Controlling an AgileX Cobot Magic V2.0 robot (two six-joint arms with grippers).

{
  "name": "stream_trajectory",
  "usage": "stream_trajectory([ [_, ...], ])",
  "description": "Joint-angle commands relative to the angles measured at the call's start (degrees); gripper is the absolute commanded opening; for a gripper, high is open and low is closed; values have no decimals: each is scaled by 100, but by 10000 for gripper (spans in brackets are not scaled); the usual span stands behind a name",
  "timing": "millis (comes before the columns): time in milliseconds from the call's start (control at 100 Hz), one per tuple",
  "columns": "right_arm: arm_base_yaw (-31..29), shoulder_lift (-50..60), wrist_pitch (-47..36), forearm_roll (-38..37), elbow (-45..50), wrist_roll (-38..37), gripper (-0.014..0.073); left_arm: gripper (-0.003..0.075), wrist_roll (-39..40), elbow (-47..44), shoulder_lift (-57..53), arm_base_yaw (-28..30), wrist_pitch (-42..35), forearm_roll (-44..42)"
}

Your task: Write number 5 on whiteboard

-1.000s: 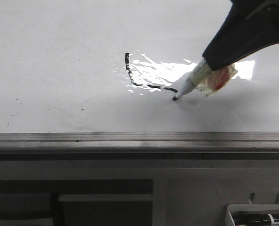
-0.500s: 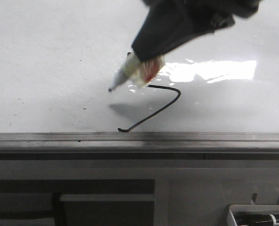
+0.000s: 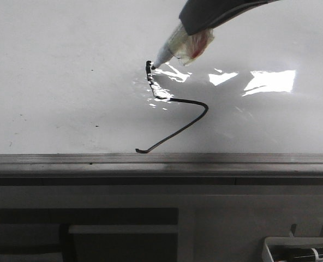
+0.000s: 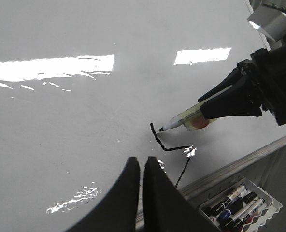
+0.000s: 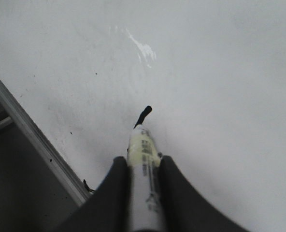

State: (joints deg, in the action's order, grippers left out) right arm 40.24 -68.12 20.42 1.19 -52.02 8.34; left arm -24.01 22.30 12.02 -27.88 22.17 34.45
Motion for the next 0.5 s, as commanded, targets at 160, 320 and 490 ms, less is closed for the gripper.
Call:
stream_trajectory([
  [160,-37,39,-436,28,-187,12,-40,-20,61,139,48,19,-388,45],
  [320,-83,-82,-425,28,-187,12,-40,-20,61,139,48,19,-388,45],
  [490,-140,-81,-372,28,-187,-60,-40,-20,61,139,48,19,-388,45],
])
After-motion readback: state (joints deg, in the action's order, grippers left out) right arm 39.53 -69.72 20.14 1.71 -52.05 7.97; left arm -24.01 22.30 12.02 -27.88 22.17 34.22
